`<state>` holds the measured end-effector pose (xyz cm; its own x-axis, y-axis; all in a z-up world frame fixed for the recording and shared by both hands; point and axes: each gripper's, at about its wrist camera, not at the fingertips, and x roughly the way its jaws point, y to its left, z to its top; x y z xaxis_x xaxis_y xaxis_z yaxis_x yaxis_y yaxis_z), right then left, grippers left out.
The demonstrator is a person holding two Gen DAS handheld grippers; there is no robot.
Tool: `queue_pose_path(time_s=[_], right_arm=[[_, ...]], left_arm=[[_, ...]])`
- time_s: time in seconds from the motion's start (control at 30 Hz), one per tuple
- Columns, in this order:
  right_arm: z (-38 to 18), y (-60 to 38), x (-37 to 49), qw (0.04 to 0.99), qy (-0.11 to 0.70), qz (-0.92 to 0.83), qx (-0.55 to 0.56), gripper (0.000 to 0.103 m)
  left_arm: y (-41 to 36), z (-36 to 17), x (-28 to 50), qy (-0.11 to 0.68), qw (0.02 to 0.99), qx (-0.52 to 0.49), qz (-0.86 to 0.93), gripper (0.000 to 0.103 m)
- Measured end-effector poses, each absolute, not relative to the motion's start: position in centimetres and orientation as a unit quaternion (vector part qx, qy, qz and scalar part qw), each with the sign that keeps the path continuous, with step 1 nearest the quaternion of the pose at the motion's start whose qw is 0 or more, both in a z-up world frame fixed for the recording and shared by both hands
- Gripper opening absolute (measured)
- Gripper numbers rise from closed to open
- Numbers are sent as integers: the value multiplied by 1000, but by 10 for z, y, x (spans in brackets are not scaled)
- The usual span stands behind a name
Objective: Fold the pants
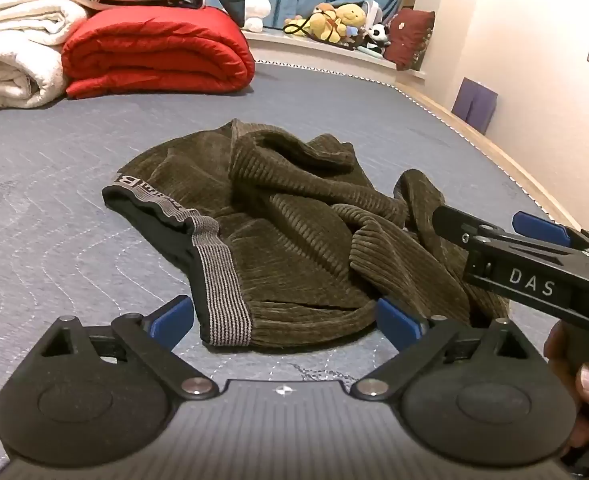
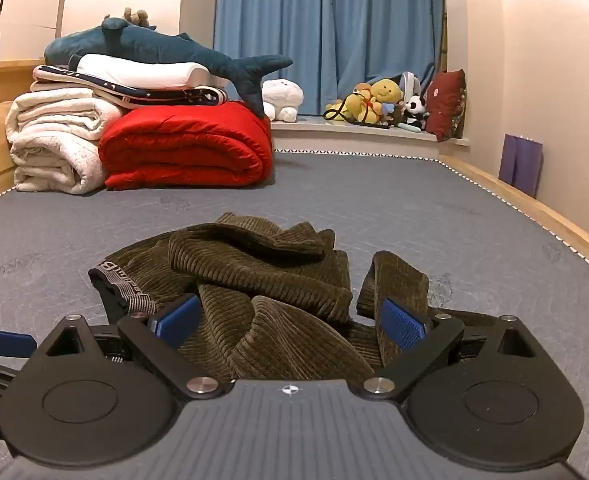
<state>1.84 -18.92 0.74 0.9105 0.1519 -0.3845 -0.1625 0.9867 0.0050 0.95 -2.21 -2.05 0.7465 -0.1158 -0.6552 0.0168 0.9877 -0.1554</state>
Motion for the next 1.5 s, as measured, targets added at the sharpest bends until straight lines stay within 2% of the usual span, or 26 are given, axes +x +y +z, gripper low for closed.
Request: queue_pose_path(time_s=[0.3,0.6,0.7,0.8,0.9,0.93,1.03,1.23,1.33,1.5], right_arm=[[3,-185,16,976,199,83,-12,95],[4,-179,15,977,196,82,-12,92],[4,-185,15,977,194,84,-17,90],[3,-185,16,977,194,85,-19,87],[2,-185,16,978,190,82,-17,83],[2,-186,16,979,189,81,-16,80],[2,-187,18,979,184,80,-18,69],[10,-202,30,982,180,60,8,50],[12,-212,36,980,193,47,23,49],[10,-221,47,971,229,61,38,51]], left_arm=[[-25,-22,9,356,931,-65,-42,94],[-27,-22,8,357,931,-61,-49,76],[-27,-22,9,359,930,-59,-52,67],[-27,-23,9,362,928,-59,-58,53],[-25,-23,10,366,926,-61,-66,33],[-24,-22,11,368,925,-64,-72,26],[-19,-16,16,370,922,-74,-88,19],[24,10,51,373,918,-87,-108,18],[53,12,71,382,915,-91,-92,18],[89,-6,105,419,892,-154,-76,21]])
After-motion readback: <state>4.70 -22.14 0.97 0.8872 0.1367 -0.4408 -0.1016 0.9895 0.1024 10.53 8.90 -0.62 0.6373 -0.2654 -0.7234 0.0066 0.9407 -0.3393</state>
